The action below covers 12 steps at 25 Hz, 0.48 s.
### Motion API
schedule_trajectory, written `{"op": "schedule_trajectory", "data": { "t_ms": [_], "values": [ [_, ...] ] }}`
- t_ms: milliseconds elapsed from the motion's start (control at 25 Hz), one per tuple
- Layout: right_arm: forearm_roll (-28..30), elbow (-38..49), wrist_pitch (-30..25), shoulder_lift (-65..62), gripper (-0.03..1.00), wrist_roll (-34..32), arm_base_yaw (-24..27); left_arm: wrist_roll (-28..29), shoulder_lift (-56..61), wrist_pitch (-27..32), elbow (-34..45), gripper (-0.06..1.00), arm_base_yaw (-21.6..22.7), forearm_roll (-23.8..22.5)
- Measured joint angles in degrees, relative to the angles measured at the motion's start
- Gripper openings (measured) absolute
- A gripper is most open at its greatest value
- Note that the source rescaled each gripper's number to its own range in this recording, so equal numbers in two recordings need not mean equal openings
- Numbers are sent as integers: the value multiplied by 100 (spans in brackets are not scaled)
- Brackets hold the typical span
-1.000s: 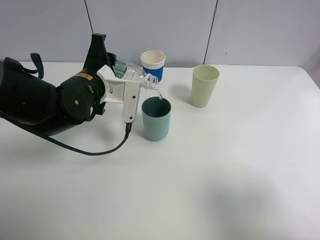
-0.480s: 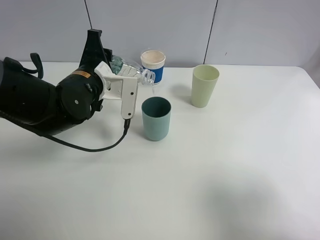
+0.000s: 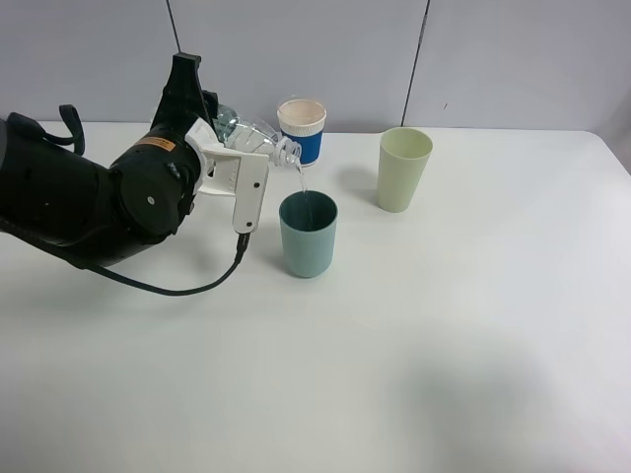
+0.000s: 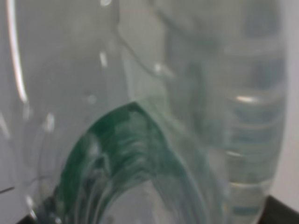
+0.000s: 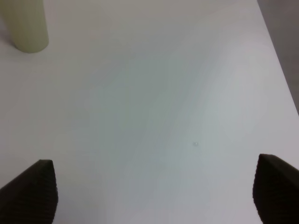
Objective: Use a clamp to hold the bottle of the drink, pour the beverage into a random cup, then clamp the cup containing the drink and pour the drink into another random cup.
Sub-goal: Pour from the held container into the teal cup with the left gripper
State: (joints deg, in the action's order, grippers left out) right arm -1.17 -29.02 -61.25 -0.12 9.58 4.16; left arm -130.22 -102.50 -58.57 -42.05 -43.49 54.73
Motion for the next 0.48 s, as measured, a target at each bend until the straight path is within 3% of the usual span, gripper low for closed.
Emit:
{"op": "schedule_trajectory", "data": {
  "t_ms": [480],
  "values": [
    [0,0,0,0,52,0,0,-290,0,-71,0,0,0,0]
  ]
}}
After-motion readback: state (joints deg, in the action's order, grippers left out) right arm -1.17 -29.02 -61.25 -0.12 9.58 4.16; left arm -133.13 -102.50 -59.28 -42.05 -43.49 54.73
